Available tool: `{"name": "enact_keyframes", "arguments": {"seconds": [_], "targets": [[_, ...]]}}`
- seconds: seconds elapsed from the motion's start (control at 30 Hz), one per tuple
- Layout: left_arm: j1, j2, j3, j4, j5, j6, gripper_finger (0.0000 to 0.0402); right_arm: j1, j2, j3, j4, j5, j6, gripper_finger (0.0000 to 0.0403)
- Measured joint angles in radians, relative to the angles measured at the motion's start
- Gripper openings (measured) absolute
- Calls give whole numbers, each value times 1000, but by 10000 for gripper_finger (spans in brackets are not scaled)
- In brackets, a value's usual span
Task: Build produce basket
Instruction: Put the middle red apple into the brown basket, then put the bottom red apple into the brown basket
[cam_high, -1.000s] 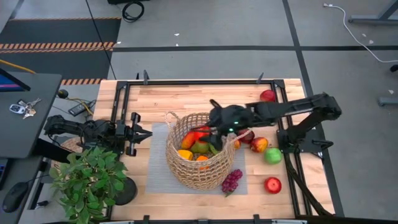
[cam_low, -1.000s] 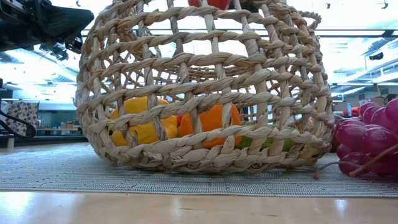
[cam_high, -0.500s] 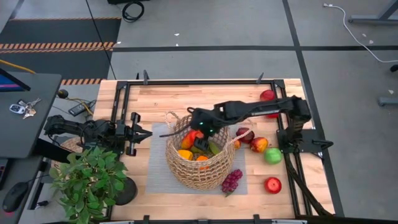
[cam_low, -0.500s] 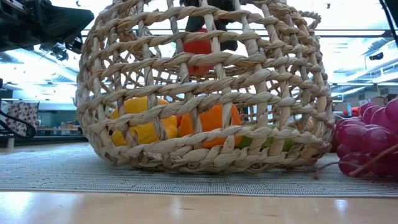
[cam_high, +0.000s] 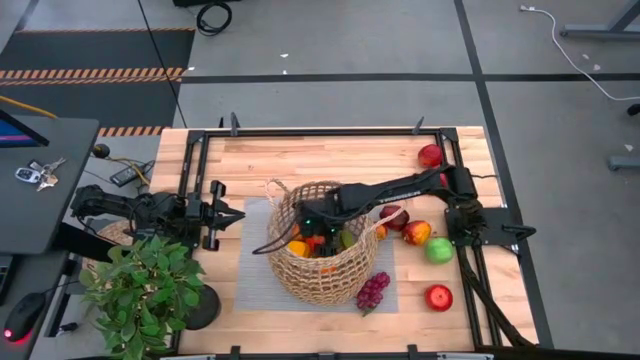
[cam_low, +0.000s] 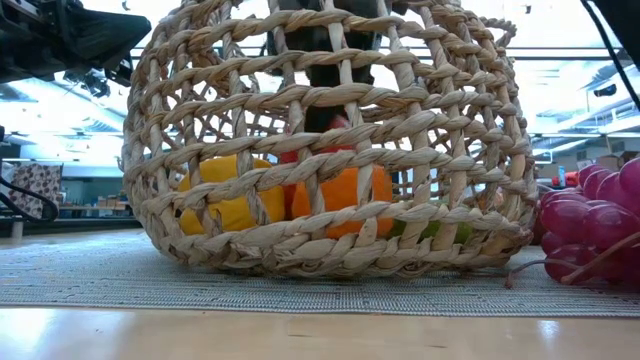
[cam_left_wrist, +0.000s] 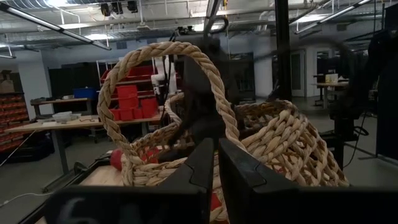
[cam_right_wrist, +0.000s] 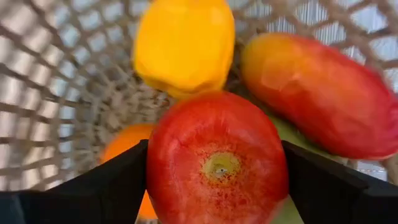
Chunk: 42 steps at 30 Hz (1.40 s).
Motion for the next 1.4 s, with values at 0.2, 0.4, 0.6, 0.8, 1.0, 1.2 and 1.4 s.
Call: {"name": "enact_keyframes", "arguments": {"seconds": [0.2, 0.4, 0.6, 0.8, 1.0, 1.2, 1.4], "targets": [[0, 0, 0, 0, 0, 0, 34, -5, 21, -2, -8, 11, 45, 366], [0, 0, 0, 0, 0, 0, 28, -13, 0, 4, -17, 12, 69, 397], [0, 0, 0, 0, 0, 0, 36, -11, -25, 115, -161, 49, 70, 388], [0, 0, 0, 0, 0, 0, 31, 13, -69, 276, -298, 201, 80, 387], [0, 0, 0, 0, 0, 0, 25, 86, -161, 359, -336, 337, 91, 387], [0, 0, 0, 0, 0, 0, 30, 207, -249, 360, -392, 340, 193, 387], [0, 0, 0, 0, 0, 0, 33, 342, -279, 360, -584, 377, 377, 386]]}}
